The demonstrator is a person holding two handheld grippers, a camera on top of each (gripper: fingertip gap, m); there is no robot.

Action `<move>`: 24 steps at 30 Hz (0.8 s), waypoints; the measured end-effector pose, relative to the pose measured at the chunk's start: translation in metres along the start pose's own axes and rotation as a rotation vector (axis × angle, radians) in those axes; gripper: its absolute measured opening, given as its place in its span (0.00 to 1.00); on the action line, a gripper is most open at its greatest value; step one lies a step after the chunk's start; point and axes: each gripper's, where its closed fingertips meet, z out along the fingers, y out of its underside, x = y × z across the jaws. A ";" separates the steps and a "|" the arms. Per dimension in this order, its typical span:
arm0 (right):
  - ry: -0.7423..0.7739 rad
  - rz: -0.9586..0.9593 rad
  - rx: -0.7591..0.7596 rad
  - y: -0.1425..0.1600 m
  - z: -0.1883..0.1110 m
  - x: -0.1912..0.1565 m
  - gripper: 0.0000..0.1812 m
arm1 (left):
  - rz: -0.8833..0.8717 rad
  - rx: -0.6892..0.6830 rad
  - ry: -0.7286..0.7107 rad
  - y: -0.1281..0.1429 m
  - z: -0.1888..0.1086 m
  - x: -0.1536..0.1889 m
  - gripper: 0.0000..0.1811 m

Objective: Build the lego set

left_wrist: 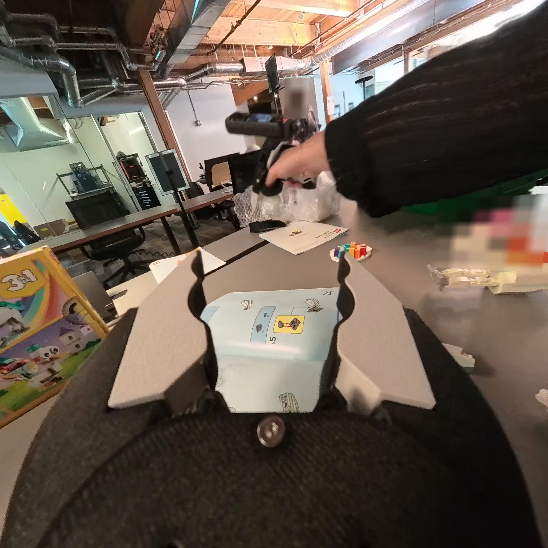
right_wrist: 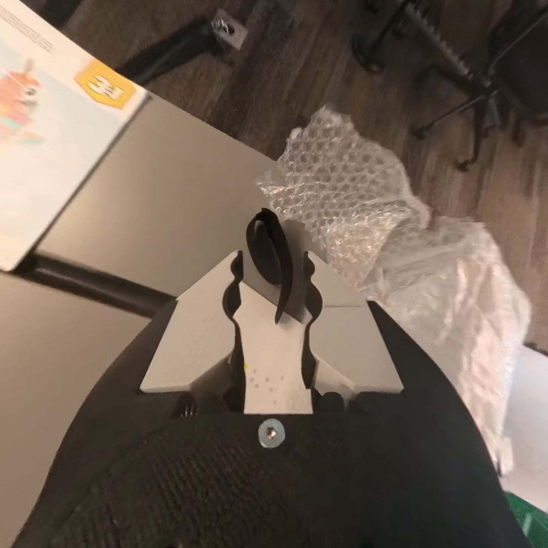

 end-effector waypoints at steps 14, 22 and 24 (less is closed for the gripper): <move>-0.258 0.014 1.047 0.133 -0.328 -0.099 0.20 | -0.022 0.076 -0.120 -0.017 -0.020 -0.032 0.49; 0.360 0.093 1.279 0.189 -0.349 -0.049 0.03 | 0.089 0.065 -0.186 -0.017 -0.042 -0.042 0.43; 0.376 0.074 1.191 0.194 -0.326 -0.049 0.01 | 0.097 0.064 -0.203 -0.016 -0.044 -0.045 0.43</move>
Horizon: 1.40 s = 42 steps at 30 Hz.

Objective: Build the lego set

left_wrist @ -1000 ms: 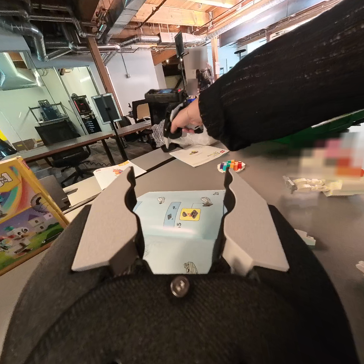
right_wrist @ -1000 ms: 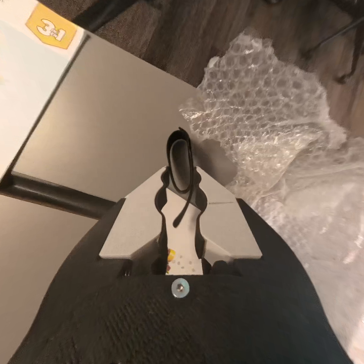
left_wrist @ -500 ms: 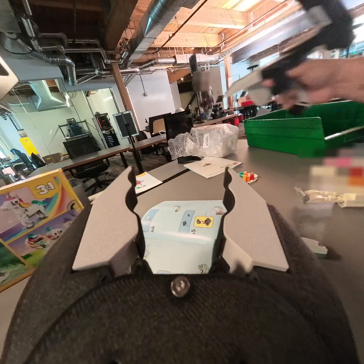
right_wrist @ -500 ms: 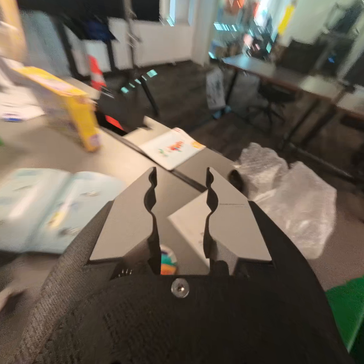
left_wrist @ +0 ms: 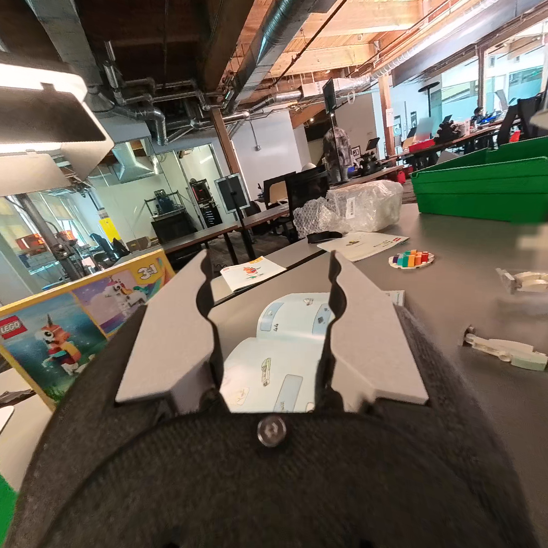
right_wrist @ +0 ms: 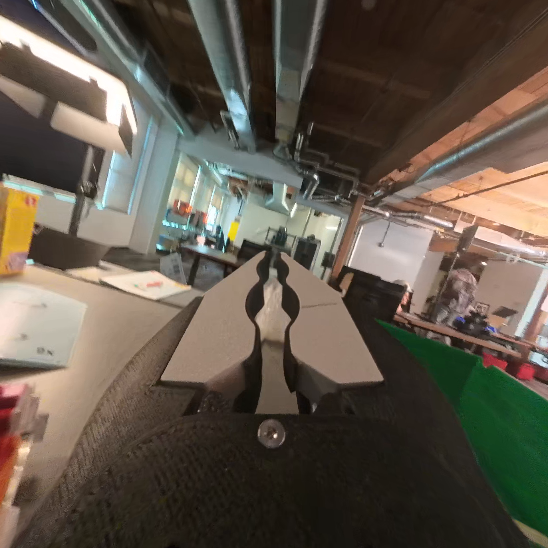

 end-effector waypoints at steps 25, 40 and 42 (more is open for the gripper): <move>0.032 -0.135 -0.099 0.029 0.015 0.001 0.00 | -0.082 0.035 0.122 -0.010 -0.002 0.010 0.43; -0.441 -0.184 0.389 -0.138 -0.031 -0.136 0.03 | -0.137 -0.008 0.188 -0.009 -0.013 0.019 0.43; -0.582 -0.211 0.378 -0.135 -0.039 -0.171 0.03 | -0.152 -0.018 0.195 -0.009 -0.015 0.020 0.43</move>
